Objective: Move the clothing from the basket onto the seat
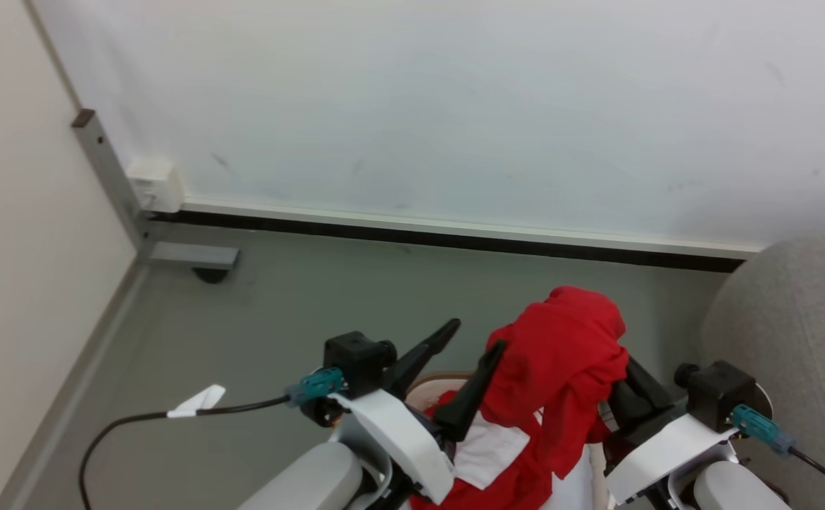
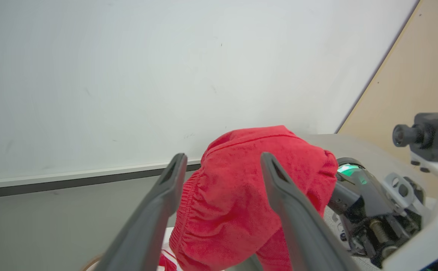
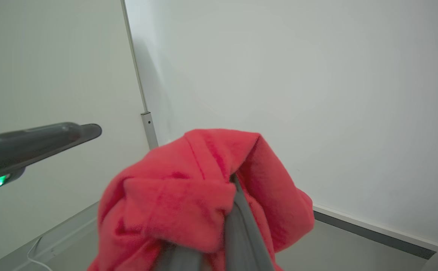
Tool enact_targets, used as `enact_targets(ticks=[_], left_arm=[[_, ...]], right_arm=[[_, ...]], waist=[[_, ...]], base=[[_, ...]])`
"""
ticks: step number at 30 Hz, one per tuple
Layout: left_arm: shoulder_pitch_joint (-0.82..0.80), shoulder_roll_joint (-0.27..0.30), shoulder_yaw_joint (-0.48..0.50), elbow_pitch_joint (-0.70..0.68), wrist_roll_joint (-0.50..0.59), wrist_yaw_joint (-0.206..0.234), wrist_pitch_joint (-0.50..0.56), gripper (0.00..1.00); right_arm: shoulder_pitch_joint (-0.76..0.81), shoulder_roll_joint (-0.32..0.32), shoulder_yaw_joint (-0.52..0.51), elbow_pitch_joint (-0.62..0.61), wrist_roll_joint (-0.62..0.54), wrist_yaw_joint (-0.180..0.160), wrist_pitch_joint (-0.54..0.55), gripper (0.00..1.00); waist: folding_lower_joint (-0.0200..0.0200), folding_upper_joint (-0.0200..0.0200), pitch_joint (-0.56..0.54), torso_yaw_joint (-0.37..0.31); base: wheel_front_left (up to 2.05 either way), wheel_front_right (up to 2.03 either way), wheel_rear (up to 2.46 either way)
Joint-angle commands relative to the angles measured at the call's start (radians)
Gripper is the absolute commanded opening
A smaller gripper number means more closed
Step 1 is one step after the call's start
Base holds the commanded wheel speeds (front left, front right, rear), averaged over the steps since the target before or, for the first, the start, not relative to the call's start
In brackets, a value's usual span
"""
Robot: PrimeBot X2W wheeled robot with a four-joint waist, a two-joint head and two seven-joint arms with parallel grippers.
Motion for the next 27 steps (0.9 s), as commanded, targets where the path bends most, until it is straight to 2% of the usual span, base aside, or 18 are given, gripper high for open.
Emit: enact_targets(ticks=[1, 9, 20, 27], left_arm=[[0.02, 0.012, 0.015, -0.002, 0.017, 0.009, -0.017, 1.0], [0.042, 0.017, 0.046, -0.003, 0.042, -0.001, -0.04, 1.0], [0.083, 0.031, 0.137, -0.057, 0.166, -0.011, -0.041, 1.0], [0.096, 0.029, 0.142, -0.086, 0.258, -0.032, -0.042, 1.0]], right_arm=[[0.021, -0.001, -0.017, -0.017, -0.016, -0.002, 0.0, 0.0], [0.078, 0.002, -0.117, -0.107, -0.055, -0.002, 0.001, 0.0], [0.146, 0.016, -0.24, -0.218, -0.104, -0.002, 0.001, 0.0], [0.202, 0.045, -0.308, -0.27, -0.119, -0.002, 0.001, 0.0]], waist=[[0.0, 0.0, 0.005, -0.043], [0.0, 0.0, 0.022, -0.174], [0.0, 0.0, 0.068, -0.391], [0.0, 0.0, 0.092, -0.488]], base=[[0.0, 0.0, 0.0], [0.0, 0.0, 0.0], [0.0, 0.0, 0.0], [0.0, 0.0, 0.0]])
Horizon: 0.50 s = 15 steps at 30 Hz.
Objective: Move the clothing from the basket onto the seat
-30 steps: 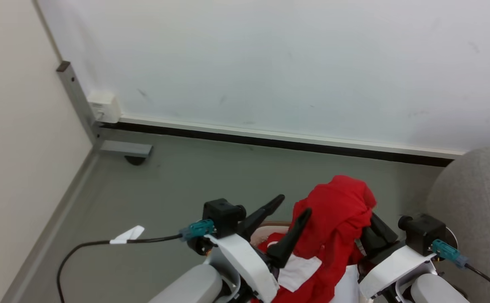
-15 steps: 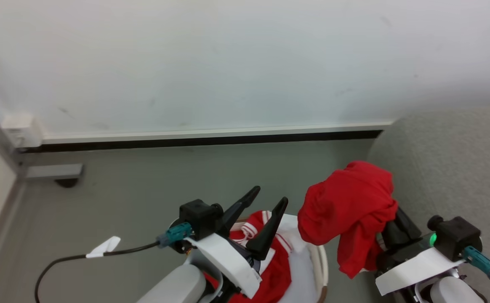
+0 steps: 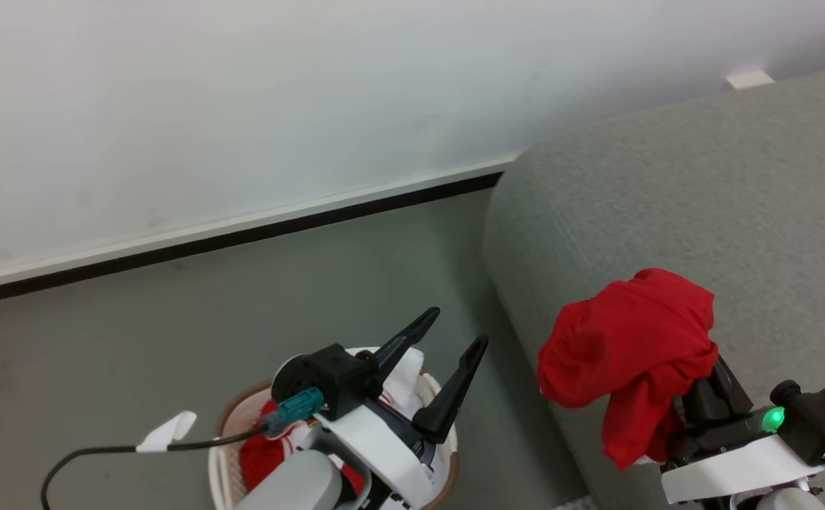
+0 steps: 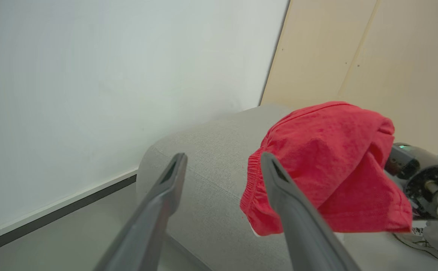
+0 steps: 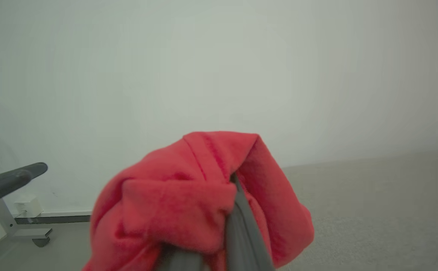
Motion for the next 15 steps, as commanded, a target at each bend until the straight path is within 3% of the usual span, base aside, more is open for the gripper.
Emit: enact_targets(ticks=[1, 15], left_arm=[[0.016, 0.001, 0.009, -0.005, 0.024, -0.006, 0.0, 1.0], [0.018, -0.016, 0.016, 0.013, 0.077, -0.021, -0.001, 1.0]], right_arm=[[0.024, 0.009, -0.017, -0.02, -0.014, -0.002, 0.001, 0.0], [0.063, 0.031, -0.069, -0.066, -0.033, -0.002, 0.001, 0.0]], waist=[[0.0, -0.0001, 0.025, -0.056], [0.0, -0.0001, 0.061, -0.102]], base=[[0.0, 0.0, 0.0], [0.0, 0.0, 0.0]])
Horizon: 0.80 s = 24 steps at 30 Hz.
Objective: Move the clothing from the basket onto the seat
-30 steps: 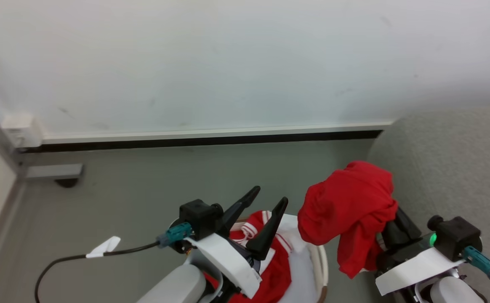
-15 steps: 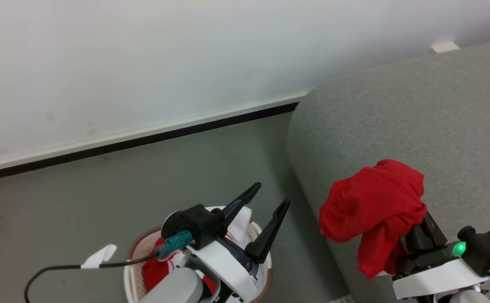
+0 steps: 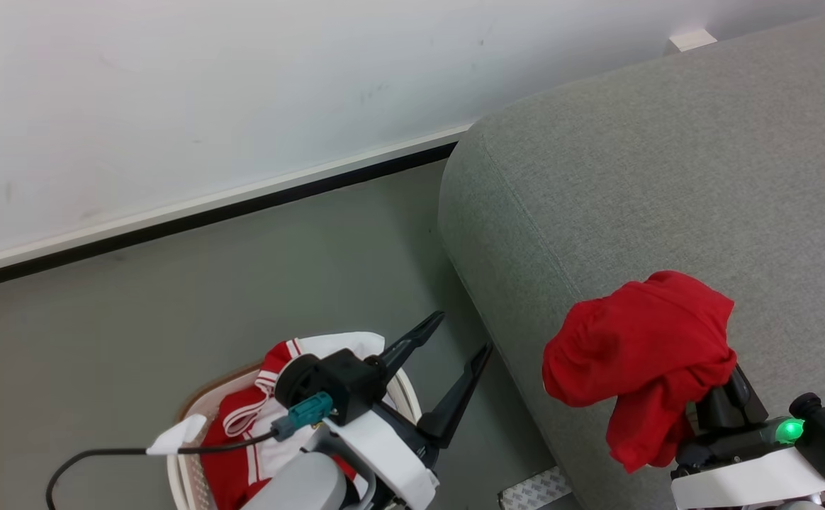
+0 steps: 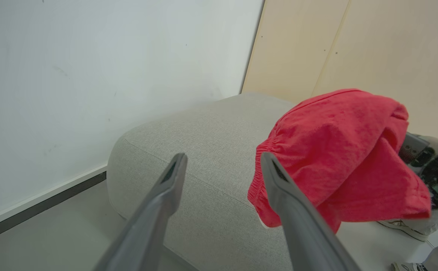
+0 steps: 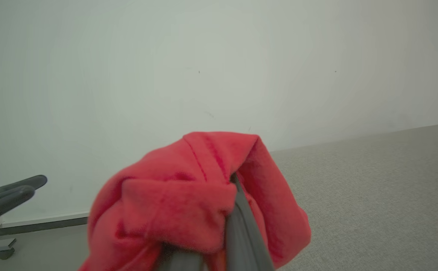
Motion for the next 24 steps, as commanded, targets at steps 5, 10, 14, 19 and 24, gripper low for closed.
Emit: enact_targets(ticks=[5, 10, 14, 19, 24], left_arm=[[0.001, 0.006, 0.003, -0.001, 0.021, -0.003, -0.001, 1.0], [-0.017, 0.019, -0.005, -0.01, 0.036, -0.004, -0.001, 1.0], [-0.053, 0.044, -0.038, -0.023, 0.044, -0.003, -0.001, 1.0], [-0.117, 0.085, -0.082, -0.055, 0.063, -0.003, -0.001, 1.0], [-0.186, 0.126, -0.111, -0.078, 0.072, -0.003, 0.003, 1.0]], right_arm=[[0.0, -0.002, -0.011, -0.007, -0.017, -0.002, 0.001, 0.0], [-0.06, -0.034, -0.014, 0.015, -0.001, -0.002, 0.001, 0.0], [-0.148, -0.074, -0.034, 0.055, 0.028, -0.002, 0.001, 0.0], [-0.293, -0.138, -0.074, 0.121, 0.083, -0.002, 0.001, 0.0], [-0.446, -0.21, -0.118, 0.199, 0.144, -0.002, 0.0, 0.0]], waist=[[0.0, -0.0001, 0.015, 0.006], [0.0, -0.0001, 0.056, 0.015], [0.0, -0.0001, 0.12, 0.039], [0.0, -0.0001, 0.23, 0.082], [0.0, -0.0001, 0.353, 0.129]], base=[[0.0, 0.0, 0.0], [0.0, 0.0, 0.0], [0.0, 0.0, 0.0], [0.0, 0.0, 0.0], [0.0, 0.0, 0.0]])
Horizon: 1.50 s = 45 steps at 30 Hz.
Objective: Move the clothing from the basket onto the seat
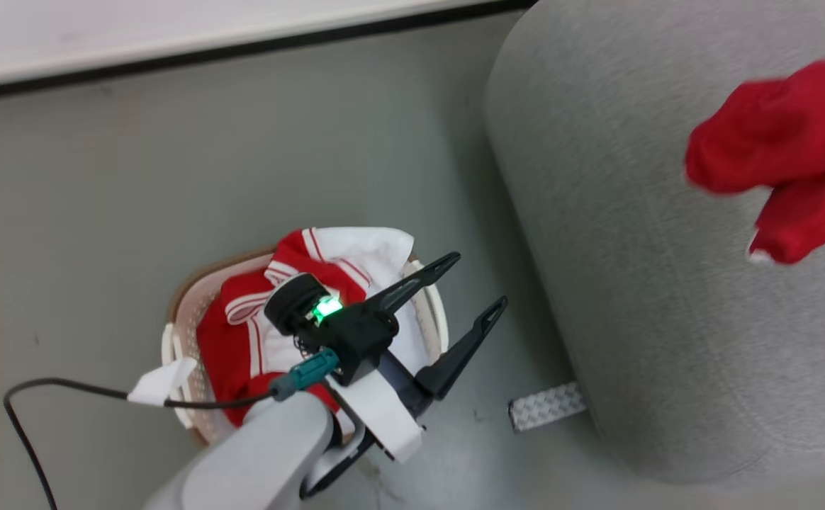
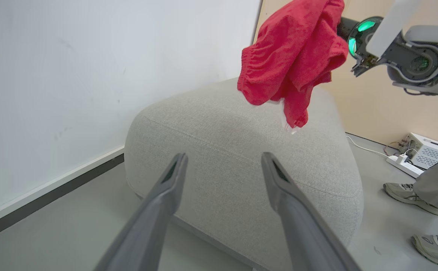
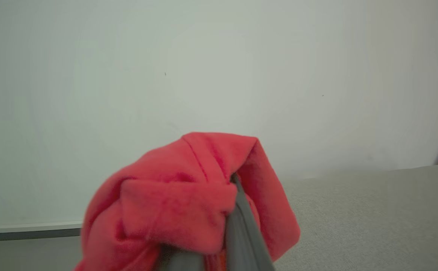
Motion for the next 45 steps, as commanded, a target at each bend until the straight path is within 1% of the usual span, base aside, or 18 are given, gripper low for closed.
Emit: enact_targets(ticks=[1, 6, 10, 14, 17, 21, 22, 24, 25, 26, 27, 33, 34, 36, 39, 42, 45], left_arm=[[-0.029, 0.016, -0.003, -0.011, 0.012, 0.001, 0.004, 1.0], [-0.074, 0.045, -0.004, -0.034, 0.01, 0.001, 0.009, 1.0], [-0.103, 0.058, -0.001, -0.049, 0.012, 0.002, 0.008, 1.0], [-0.119, 0.073, 0.017, -0.061, 0.009, 0.006, 0.005, 1.0], [-0.125, 0.076, 0.024, -0.066, 0.007, 0.008, 0.004, 1.0], [-0.121, 0.075, 0.031, -0.061, 0.003, 0.008, 0.0, 1.0], [-0.119, 0.072, 0.033, -0.057, 0.001, 0.007, -0.001, 1.0], [-0.113, 0.067, 0.034, -0.052, -0.003, 0.007, -0.003, 1.0], [-0.111, 0.065, 0.035, -0.049, -0.005, 0.007, -0.001, 1.0], [-0.108, 0.064, 0.036, -0.044, -0.007, 0.006, -0.001, 1.0], [-0.106, 0.063, 0.037, -0.04, -0.007, 0.006, -0.002, 1.0], [-0.074, 0.045, 0.045, -0.016, -0.015, 0.005, -0.003, 1.0], [-0.053, 0.039, 0.052, -0.009, -0.019, 0.005, -0.003, 1.0], [-0.027, 0.033, 0.063, 0.0, -0.026, 0.006, -0.003, 1.0], [0.018, 0.02, 0.087, 0.016, -0.036, 0.008, -0.003, 1.0], [0.061, 0.006, 0.12, 0.027, -0.045, 0.016, -0.003, 1.0], [0.099, -0.007, 0.16, 0.034, -0.051, 0.02, -0.003, 1.0]], right_arm=[[-0.062, -0.032, -0.019, 0.029, 0.028, -0.002, 0.001, 0.0], [-0.219, -0.114, -0.073, 0.149, 0.084, -0.002, 0.016, 0.0], [-0.329, -0.199, -0.137, 0.252, 0.072, -0.002, 0.04, 0.0], [-0.418, -0.26, -0.193, 0.362, 0.04, -0.002, 0.06, 0.0], [-0.468, -0.283, -0.22, 0.465, 0.004, -0.002, 0.093, 0.0], [-0.513, -0.302, -0.196, 0.602, -0.084, -0.002, 0.171, 0.0], [-0.516, -0.298, -0.181, 0.628, -0.105, -0.002, 0.192, 0.03], [-0.524, -0.289, -0.15, 0.672, -0.149, -0.002, 0.226, 0.36], [-0.531, -0.287, -0.141, 0.689, -0.163, -0.002, 0.239, 0.45], [-0.534, -0.278, -0.132, 0.71, -0.176, -0.002, 0.256, 0.84], [-0.537, -0.266, -0.122, 0.725, -0.186, -0.002, 0.267, 1.0], [-0.525, -0.247, -0.06, 0.774, -0.224, -0.002, 0.29, 1.0], [-0.509, -0.247, -0.036, 0.781, -0.233, -0.002, 0.299, 1.0], [-0.484, -0.236, 0.0, 0.779, -0.231, -0.002, 0.309, 1.0], [-0.448, -0.233, 0.058, 0.75, -0.211, -0.002, 0.318, 1.0], [-0.391, -0.259, 0.106, 0.686, -0.156, -0.002, 0.301, 1.0], [-0.335, -0.285, 0.147, 0.593, -0.091, -0.002, 0.275, 1.0]], waist=[[-0.0002, -0.0001, 0.112, 0.06], [-0.0002, -0.0001, 0.216, 0.107], [-0.0002, -0.0001, 0.283, 0.155], [-0.0002, -0.0001, 0.335, 0.195], [-0.0002, -0.0001, 0.358, 0.218], [-0.0002, -0.0001, 0.36, 0.233], [-0.0002, -0.0001, 0.356, 0.235], [-0.0002, -0.0001, 0.343, 0.236], [-0.0002, -0.0001, 0.336, 0.236], [-0.0002, -0.0001, 0.326, 0.235], [-0.0002, -0.0001, 0.316, 0.234], [-0.0002, -0.0001, 0.219, 0.221], [-0.0002, -0.0001, 0.172, 0.215], [-0.0002, -0.0001, 0.119, 0.208], [-0.0002, -0.0001, 0.036, 0.199], [-0.0002, -0.0001, -0.041, 0.194], [-0.0002, -0.0001, -0.11, 0.197]], base=[[0.0, 0.0, 0.0], [0.0, 0.0, 0.0], [0.0, 0.0, 0.0], [0.0, 0.0, 0.0], [0.0, 0.0, 0.0], [0.0, 0.0, 0.0], [0.0, 0.0, 0.0], [0.0, 0.0, 0.0], [0.0, 0.0, 0.0], [0.0, 0.0, 0.0], [0.0, 0.0, 0.0], [0.0, 0.0, 0.0], [0.0, 0.0, 0.0], [0.0, 0.0, 0.0], [0.0, 0.0, 0.0], [0.0, 0.0, 0.0], [0.0, 0.0, 0.0]])
